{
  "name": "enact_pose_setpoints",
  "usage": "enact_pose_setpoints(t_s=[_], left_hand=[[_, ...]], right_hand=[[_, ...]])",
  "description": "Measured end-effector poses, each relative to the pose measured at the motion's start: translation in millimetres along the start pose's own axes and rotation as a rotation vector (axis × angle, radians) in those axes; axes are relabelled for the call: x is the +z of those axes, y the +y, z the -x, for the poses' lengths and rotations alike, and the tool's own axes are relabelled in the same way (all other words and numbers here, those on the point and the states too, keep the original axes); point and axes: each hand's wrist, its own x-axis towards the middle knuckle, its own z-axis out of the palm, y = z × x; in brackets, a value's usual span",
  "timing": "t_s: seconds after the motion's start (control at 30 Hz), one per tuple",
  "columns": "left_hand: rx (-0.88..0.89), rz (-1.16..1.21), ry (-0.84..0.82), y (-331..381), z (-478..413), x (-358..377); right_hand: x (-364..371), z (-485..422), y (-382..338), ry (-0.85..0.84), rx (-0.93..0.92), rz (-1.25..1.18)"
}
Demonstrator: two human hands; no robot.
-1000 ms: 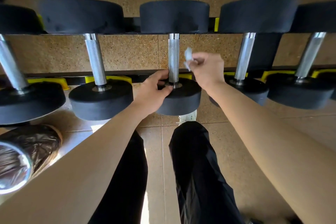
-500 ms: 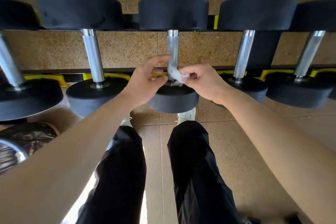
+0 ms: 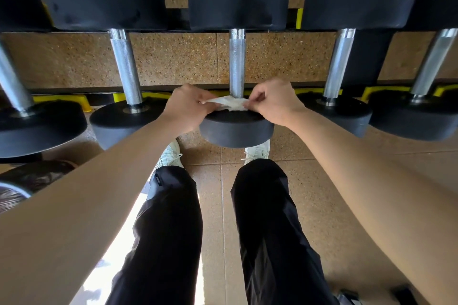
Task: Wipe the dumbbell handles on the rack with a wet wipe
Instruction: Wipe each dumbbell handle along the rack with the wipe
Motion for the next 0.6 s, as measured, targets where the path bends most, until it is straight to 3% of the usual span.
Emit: enact_pose_setpoints(t_s=[0.13, 0.27, 0.33, 0.5, 0.6], left_hand=[[0.017, -0.062, -0.154, 12, -3, 5], [-0.009, 0.040, -0.178, 12, -1, 2], [-0.039, 0.009, -0.142, 5, -1, 0], [-0.327, -0.261, 0.182, -8, -21, -2], [-0.221, -0.243, 0.059, 5, -28, 3]], right_hand=[[-13, -6, 12, -0.029, 0.083, 0.086], [-16, -8, 13, -0.022, 0.099, 0.101], [-10, -7, 9, -0.006, 0.081, 0.054], [0, -10, -2, -0.082, 0.022, -0.025], [-7, -16, 12, -0.067, 0.090, 0.042]])
